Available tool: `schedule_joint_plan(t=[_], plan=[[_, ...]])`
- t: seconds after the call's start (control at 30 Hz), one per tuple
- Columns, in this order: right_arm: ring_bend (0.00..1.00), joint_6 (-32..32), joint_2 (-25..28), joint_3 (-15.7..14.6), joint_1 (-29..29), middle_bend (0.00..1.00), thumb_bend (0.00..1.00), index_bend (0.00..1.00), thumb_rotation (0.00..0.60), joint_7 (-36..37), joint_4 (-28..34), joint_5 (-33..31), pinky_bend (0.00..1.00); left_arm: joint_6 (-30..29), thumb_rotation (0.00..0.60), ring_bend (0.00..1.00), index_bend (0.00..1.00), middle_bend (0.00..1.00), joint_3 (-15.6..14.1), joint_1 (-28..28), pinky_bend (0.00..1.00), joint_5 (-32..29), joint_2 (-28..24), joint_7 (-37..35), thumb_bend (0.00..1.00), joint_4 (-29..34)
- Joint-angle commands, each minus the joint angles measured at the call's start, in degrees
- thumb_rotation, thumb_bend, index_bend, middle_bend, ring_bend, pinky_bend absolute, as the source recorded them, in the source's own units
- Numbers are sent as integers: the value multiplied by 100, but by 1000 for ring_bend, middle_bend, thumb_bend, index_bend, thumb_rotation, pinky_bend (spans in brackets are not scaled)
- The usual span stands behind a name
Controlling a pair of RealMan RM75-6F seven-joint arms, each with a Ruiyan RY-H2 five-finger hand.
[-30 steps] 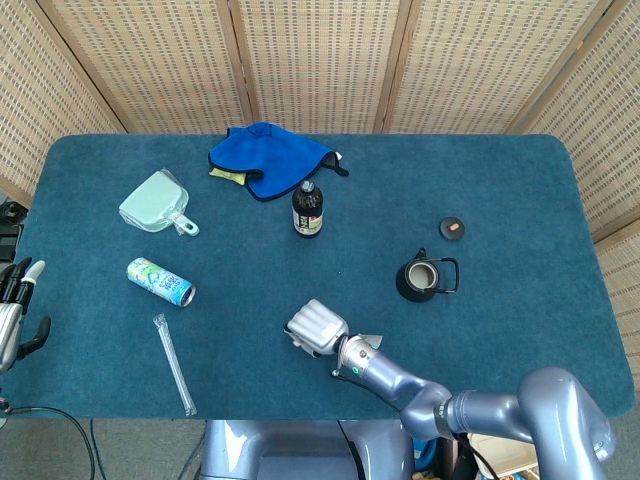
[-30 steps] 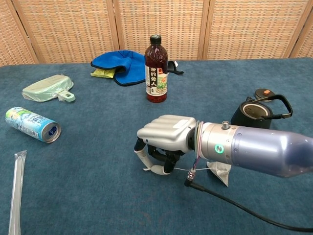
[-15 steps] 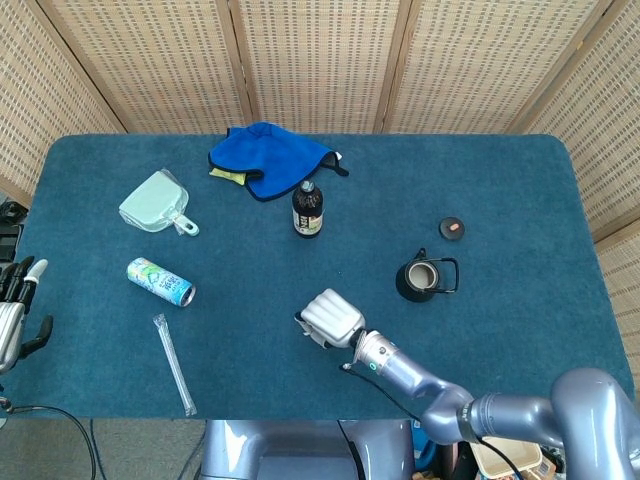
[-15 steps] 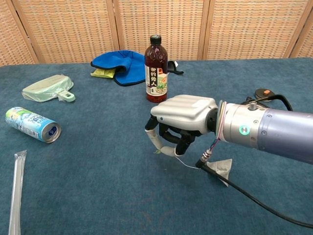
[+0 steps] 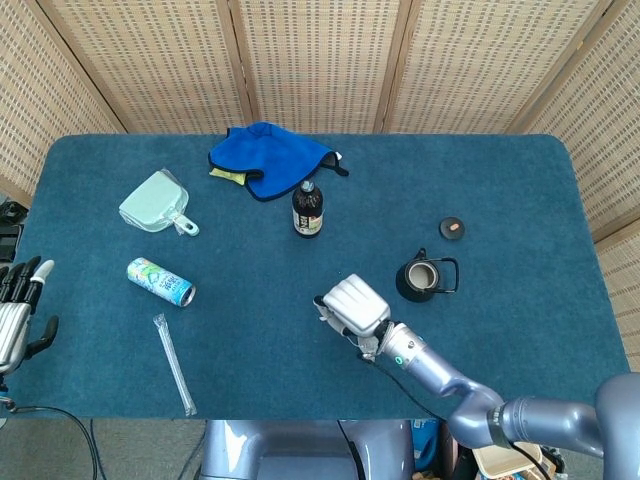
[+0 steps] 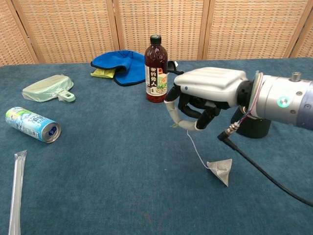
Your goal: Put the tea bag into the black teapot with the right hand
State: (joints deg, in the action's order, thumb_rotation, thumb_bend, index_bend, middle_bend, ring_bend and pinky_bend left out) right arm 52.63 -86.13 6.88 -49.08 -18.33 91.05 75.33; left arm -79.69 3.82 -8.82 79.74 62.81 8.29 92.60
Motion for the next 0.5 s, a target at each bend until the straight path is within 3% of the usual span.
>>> schedule_joint_plan(t=[0.03,0.5], plan=[[866,155,264,36,123,890,609,613,600,155,176,81,979,3,600,0,0,0,-10,-4,0,19,-8,15,477,20],[866,713,1182,154,605,891,616,621,600,718,490,209,979,-14,600,0,0,0,-82,6,0,142,-56,50,477,123]])
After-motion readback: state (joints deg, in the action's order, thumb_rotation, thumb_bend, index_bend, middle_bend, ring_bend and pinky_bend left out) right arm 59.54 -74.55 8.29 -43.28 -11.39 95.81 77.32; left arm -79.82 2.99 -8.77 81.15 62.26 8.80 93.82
